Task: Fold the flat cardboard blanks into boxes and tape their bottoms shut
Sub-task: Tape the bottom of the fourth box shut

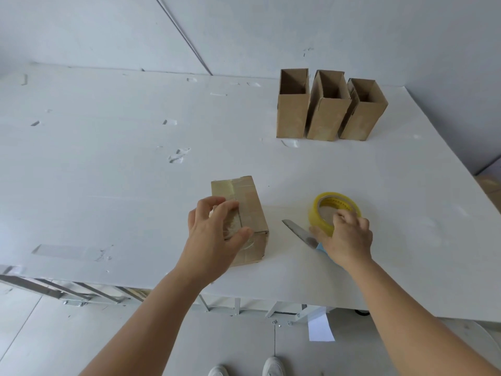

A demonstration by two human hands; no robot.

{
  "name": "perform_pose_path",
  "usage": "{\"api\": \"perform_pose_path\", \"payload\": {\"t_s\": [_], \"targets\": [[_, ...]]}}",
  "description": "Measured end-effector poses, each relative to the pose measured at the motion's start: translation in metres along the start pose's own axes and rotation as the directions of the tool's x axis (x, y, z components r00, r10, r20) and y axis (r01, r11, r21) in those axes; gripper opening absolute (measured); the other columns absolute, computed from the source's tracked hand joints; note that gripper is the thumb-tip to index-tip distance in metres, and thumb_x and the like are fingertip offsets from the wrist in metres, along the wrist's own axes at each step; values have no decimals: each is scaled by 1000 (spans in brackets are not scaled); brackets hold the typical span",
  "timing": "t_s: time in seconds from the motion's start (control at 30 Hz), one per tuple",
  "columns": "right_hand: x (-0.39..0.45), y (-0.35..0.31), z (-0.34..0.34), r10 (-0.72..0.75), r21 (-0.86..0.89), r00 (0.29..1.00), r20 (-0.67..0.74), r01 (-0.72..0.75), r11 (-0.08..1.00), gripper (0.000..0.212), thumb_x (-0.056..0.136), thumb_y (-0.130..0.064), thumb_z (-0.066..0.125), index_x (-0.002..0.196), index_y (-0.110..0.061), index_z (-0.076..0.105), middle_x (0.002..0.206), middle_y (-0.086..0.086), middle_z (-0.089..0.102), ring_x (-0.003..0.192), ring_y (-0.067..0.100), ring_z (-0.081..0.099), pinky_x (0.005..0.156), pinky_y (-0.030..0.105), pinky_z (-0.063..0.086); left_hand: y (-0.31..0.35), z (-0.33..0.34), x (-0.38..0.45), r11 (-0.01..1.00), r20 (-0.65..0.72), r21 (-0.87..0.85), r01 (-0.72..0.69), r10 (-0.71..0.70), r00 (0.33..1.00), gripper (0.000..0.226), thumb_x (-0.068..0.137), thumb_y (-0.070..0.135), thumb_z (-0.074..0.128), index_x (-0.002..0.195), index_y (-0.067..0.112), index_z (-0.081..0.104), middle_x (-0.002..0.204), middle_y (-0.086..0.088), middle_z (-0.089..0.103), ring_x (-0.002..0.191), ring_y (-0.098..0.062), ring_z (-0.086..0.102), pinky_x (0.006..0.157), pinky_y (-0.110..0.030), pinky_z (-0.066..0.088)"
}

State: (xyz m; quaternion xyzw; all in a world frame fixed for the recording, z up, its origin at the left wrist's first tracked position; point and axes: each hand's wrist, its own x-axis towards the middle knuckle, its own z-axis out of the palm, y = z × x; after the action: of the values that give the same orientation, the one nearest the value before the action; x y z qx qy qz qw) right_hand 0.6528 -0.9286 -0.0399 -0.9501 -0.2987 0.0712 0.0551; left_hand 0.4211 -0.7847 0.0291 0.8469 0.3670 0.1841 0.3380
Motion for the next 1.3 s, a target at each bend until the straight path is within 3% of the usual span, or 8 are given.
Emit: {"api": "perform_pose_path", "payload": {"t_s": [0.07,0.13,0.27,0.4,0.47,0.63,0.97,1.3], "targets": [[1,-1,-3,13,-6,999,39,-13,1000,69,84,-67,46,132,-17,45,147,-5,31,123,31,31,98,37,32,0,0,0,1000,2,1,-2,2,1000,51,86,38,64,133,28,49,135,9,30,125,-14,25,100,-24,28],[2,0,-6,-6,71,1000,1,6,997,48,93,-53,42,123,-17,54,142,-5,40,115,33,37,92,37,36,0,0,1,1000,2,4,-5,5,1000,51,86,38,64,133,28,49,135,9,30,126,-15,25,101,-24,27],[1,6,-4,-104,216,978,-180,143,966,37,94,-26,33,82,-11,65,97,-1,67,86,35,47,70,37,43,-1,-1,0,1000,8,4,-10,10,1000,51,86,38,64,134,28,49,135,8,30,127,-16,25,102,-23,26],[-3,3,-14,-136,-122,991,8,136,983,33,96,-31,46,125,-23,58,137,-8,50,119,26,40,93,34,39,-1,-1,0,1000,11,5,-12,12,1000,51,87,40,63,134,29,48,135,9,30,126,-14,24,101,-22,25],[-4,3,-17,-127,-224,992,10,126,966,29,96,-32,46,120,-25,59,133,-6,53,120,24,38,91,31,38,-1,-1,0,1000,16,11,-16,16,1000,52,87,40,62,135,28,47,135,9,30,127,-13,23,100,-23,26],[-4,3,-24,-77,-104,996,-43,72,992,19,92,-30,55,93,-13,64,104,3,61,107,23,45,68,28,37,-1,-2,0,999,23,26,-18,18,1000,52,88,41,61,136,27,46,136,8,29,128,-14,24,100,-22,25],[-17,1,-36,-155,488,964,-214,243,838,14,91,-17,60,103,-16,67,101,-6,65,92,15,60,81,27,46,1,-8,1,994,27,92,-58,56,998,52,86,37,65,134,27,48,132,7,34,129,-16,22,103,-24,25],[-39,-27,-50,-353,421,843,-406,516,746,41,86,9,43,111,-10,70,107,1,68,100,18,62,87,9,38,58,7,25,952,112,68,-298,290,951,21,88,27,63,108,28,69,96,15,62,103,-9,53,88,-24,43]]}}
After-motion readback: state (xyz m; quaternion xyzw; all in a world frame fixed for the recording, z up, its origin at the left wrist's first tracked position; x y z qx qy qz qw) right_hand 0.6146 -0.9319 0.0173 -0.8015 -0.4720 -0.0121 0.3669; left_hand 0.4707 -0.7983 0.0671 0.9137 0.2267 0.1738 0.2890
